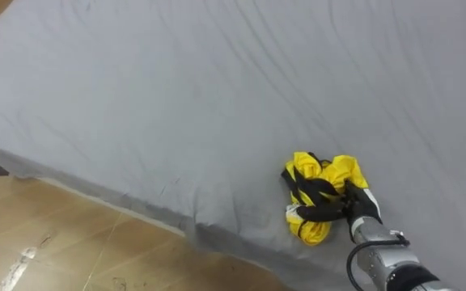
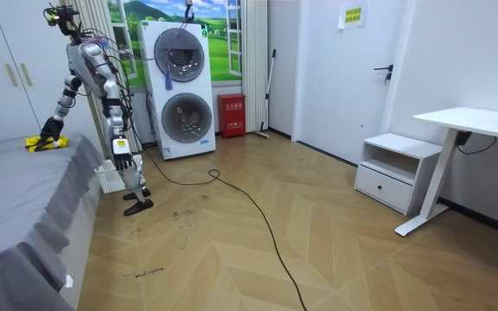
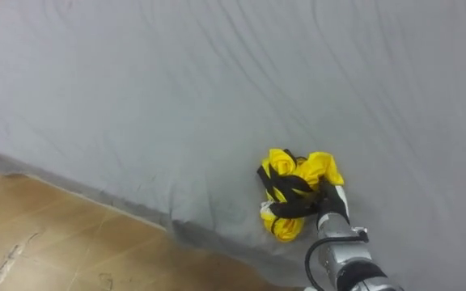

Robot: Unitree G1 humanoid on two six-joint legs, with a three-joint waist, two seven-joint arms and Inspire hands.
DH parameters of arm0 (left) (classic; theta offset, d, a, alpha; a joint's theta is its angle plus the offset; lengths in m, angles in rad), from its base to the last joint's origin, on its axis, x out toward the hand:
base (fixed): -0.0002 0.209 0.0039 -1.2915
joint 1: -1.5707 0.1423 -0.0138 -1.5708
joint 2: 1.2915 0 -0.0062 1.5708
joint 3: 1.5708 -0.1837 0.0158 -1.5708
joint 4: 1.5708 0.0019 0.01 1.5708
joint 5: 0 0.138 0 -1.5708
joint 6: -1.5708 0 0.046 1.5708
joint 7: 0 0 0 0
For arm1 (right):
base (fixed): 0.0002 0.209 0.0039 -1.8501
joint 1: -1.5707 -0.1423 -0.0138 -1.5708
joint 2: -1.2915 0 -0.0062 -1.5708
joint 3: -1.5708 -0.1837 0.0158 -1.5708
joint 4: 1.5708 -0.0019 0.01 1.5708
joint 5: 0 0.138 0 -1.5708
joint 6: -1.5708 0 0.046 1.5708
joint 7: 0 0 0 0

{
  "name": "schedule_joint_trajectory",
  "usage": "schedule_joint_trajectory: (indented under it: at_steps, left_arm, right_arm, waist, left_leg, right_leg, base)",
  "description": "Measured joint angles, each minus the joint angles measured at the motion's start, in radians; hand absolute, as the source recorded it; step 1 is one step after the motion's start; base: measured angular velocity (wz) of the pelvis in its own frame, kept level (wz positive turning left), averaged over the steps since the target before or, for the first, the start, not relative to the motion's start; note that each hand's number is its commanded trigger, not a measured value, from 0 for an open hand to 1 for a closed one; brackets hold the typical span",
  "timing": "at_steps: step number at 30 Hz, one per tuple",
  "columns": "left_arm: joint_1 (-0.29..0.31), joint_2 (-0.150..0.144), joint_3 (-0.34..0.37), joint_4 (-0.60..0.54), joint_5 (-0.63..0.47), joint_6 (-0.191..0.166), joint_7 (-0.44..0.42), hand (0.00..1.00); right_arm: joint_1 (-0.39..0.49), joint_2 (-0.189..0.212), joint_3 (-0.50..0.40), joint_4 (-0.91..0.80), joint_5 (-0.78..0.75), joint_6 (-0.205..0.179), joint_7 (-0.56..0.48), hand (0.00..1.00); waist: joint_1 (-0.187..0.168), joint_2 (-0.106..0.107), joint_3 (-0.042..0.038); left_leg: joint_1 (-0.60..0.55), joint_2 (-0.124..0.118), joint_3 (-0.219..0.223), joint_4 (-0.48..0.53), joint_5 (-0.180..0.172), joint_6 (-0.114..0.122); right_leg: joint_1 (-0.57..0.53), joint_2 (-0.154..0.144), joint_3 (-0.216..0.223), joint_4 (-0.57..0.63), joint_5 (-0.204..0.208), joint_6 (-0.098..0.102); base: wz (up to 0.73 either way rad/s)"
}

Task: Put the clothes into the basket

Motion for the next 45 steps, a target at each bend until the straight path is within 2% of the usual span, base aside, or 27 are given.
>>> schedule_joint_trajectory:
  at_steps: [3,8,13,16,20,26,28,29,30,32,34,36,37,38,40,41,42,43,44,45]
  left_arm:
    - [0.002,0.003,-0.002,0.000,0.000,0.015,0.000,0.00]
    - [0.008,0.019,-0.004,-0.002,0.022,0.054,-0.003,0.00]
    - [0.006,0.020,-0.021,0.000,0.044,0.064,0.000,0.00]
    - [0.015,0.023,-0.021,0.003,0.048,0.079,0.000,0.00]
    - [0.024,0.023,-0.019,-0.003,0.075,0.099,0.000,0.00]
    - [0.034,0.023,-0.017,-0.010,0.088,0.093,0.000,0.00]
    - [0.052,0.024,-0.006,-0.026,0.112,0.092,0.000,0.00]
    - [0.071,0.022,0.007,-0.044,0.126,0.086,0.000,0.00]
    - [0.085,0.022,0.012,-0.043,0.128,0.073,0.000,0.00]
    - [0.105,0.020,0.036,-0.041,0.127,0.070,0.000,0.00]
    - [0.119,0.019,0.069,-0.062,0.125,0.067,0.000,0.00]
    - [0.133,0.016,0.119,-0.067,0.110,0.042,0.002,0.00]
    - [0.134,0.015,0.130,-0.067,0.104,0.034,0.004,0.00]
    - [0.141,0.013,0.161,-0.066,0.101,0.018,0.007,0.00]
    - [0.141,0.014,0.183,-0.065,0.066,-0.012,0.017,0.00]
    - [0.141,0.010,0.188,-0.061,0.045,-0.025,0.019,0.00]
    - [0.143,0.005,0.187,-0.063,0.038,-0.028,0.020,0.00]
    - [0.143,0.000,0.187,-0.064,0.037,-0.029,0.020,0.00]
    - [0.143,-0.008,0.183,-0.065,0.039,-0.029,0.020,0.00]
    - [0.140,-0.012,0.178,-0.067,0.040,-0.029,0.020,0.00]
  right_arm:
    - [-0.016,-0.019,0.003,0.049,-0.029,0.005,-0.007,1.00]
    - [-0.027,-0.020,0.060,0.065,-0.030,0.024,-0.008,1.00]
    - [-0.031,-0.010,0.083,0.093,-0.030,0.043,0.008,1.00]
    - [-0.029,-0.004,0.083,0.098,-0.025,0.044,0.009,1.00]
    - [-0.026,-0.021,0.083,0.102,-0.027,0.043,0.027,1.00]
    - [0.023,-0.020,0.063,0.079,0.086,0.027,0.060,1.00]
    - [0.054,-0.021,0.033,0.055,0.129,0.020,0.081,1.00]
    - [0.091,-0.021,-0.005,0.018,0.140,0.015,0.090,1.00]
    - [0.133,-0.021,-0.044,-0.025,0.148,0.012,0.106,1.00]
    - [0.182,-0.022,-0.053,-0.064,0.168,0.010,0.120,1.00]
    - [0.252,-0.027,-0.091,-0.161,0.173,0.013,0.136,1.00]
    - [0.354,-0.036,-0.143,-0.323,0.184,0.009,0.154,1.00]
    - [0.374,-0.036,-0.159,-0.358,0.184,0.011,0.159,1.00]
    - [0.414,-0.039,-0.192,-0.435,0.183,0.011,0.161,1.00]
    - [0.461,-0.039,-0.238,-0.533,0.181,0.009,0.161,1.00]
    - [0.491,-0.040,-0.271,-0.590,0.183,0.009,0.161,1.00]
    - [0.512,-0.040,-0.299,-0.635,0.184,0.008,0.163,1.00]
    - [0.519,-0.040,-0.313,-0.656,0.183,0.008,0.164,1.00]
    - [0.531,-0.042,-0.331,-0.692,0.182,0.009,0.165,1.00]
    - [0.542,-0.042,-0.346,-0.731,0.178,0.009,0.167,1.00]
  waist:
    - [0.017,0.000,0.0003]
    - [0.037,0.001,0.0010]
    - [0.070,0.003,0.0017]
    - [0.069,0.005,0.0025]
    - [0.064,0.005,0.0023]
    - [0.043,0.004,0.0002]
    - [0.032,0.003,-0.0026]
    - [0.016,0.005,-0.0065]
    - [0.007,0.006,-0.0088]
    - [0.001,0.005,-0.0101]
    - [-0.037,0.004,-0.0119]
    - [-0.081,0.001,-0.0153]
    - [-0.089,0.000,-0.0163]
    - [-0.116,0.002,-0.0180]
    - [-0.154,0.007,-0.0286]
    - [-0.176,0.012,-0.0371]
    - [-0.197,0.020,-0.0419]
    - [-0.208,0.024,-0.0433]
    - [-0.220,0.032,-0.0470]
    - [-0.240,0.039,-0.0459]
  left_leg:
    - [-0.001,-0.001,-0.013,0.000,0.000,-0.001]
    - [-0.015,-0.001,-0.037,0.001,0.001,-0.004]
    - [-0.029,-0.005,-0.065,-0.001,0.003,-0.006]
    - [-0.033,-0.014,-0.082,0.000,0.004,-0.007]
    - [-0.034,-0.015,-0.083,0.001,0.004,-0.007]
    - [-0.024,-0.016,-0.086,0.007,0.005,-0.005]
    - [-0.024,-0.016,-0.084,0.008,0.005,-0.005]
    - [-0.023,-0.016,-0.081,0.007,0.006,-0.003]
    - [-0.013,-0.016,-0.076,0.002,0.007,-0.002]
    - [0.016,-0.014,-0.054,-0.010,0.007,-0.002]
    - [0.031,-0.012,-0.034,-0.014,0.007,-0.002]
    - [0.066,-0.006,0.008,-0.027,0.007,-0.002]
    - [0.078,-0.004,0.019,-0.032,0.007,-0.002]
    - [0.102,-0.001,0.038,-0.042,0.006,-0.002]
    - [0.141,0.002,0.067,-0.057,0.006,-0.002]
    - [0.174,0.007,0.097,-0.071,0.005,-0.002]
    - [0.205,0.012,0.121,-0.077,0.003,-0.003]
    - [0.221,0.014,0.136,-0.079,0.000,-0.003]
    - [0.249,0.018,0.164,-0.085,-0.006,-0.005]
    - [0.269,0.022,0.186,-0.087,-0.009,-0.006]
  right_leg:
    - [0.007,0.000,-0.028,-0.001,0.002,-0.001]
    - [0.005,0.002,-0.072,-0.003,0.002,-0.001]
    - [0.006,-0.001,-0.090,-0.018,0.002,-0.001]
    - [0.006,-0.003,-0.100,-0.018,0.002,-0.001]
    - [0.007,-0.006,-0.099,-0.019,0.002,-0.001]
    - [0.022,-0.006,-0.098,-0.018,0.002,-0.001]
    - [0.023,-0.003,-0.095,-0.019,0.002,-0.001]
    - [0.024,-0.004,-0.094,-0.019,0.002,-0.001]
    - [0.027,-0.004,-0.080,-0.019,0.002,0.000]
    - [0.039,-0.006,-0.050,-0.019,0.000,0.003]
    - [0.047,-0.007,-0.032,-0.018,-0.001,0.004]
    - [0.056,-0.005,0.018,-0.016,-0.001,0.004]
    - [0.060,-0.004,0.030,-0.016,-0.001,0.004]
    - [0.072,-0.003,0.046,-0.017,0.000,0.004]
    - [0.091,0.001,0.080,-0.016,0.001,0.003]
    - [0.107,0.004,0.102,-0.015,0.002,0.002]
    - [0.122,0.008,0.130,-0.015,0.004,0.003]
    - [0.126,0.010,0.144,-0.016,0.004,0.003]
    - [0.135,0.016,0.177,-0.015,0.004,0.004]
    - [0.142,0.023,0.207,-0.014,0.004,0.004]
  base:
    - [0.11]
    - [0.16]
    - [0.17]
    - [0.14]
    - [0.01]
    - [0.03]
    - [-0.02]
    - [0.00]
    - [-0.07]
    - [-0.34]
    - [-0.30]
    - [-0.52]
    - [-0.69]
    - [-0.57]
    - [-0.58]
    - [-0.65]
    - [-0.63]
    - [-0.69]
    - [-0.72]
    - [-0.71]
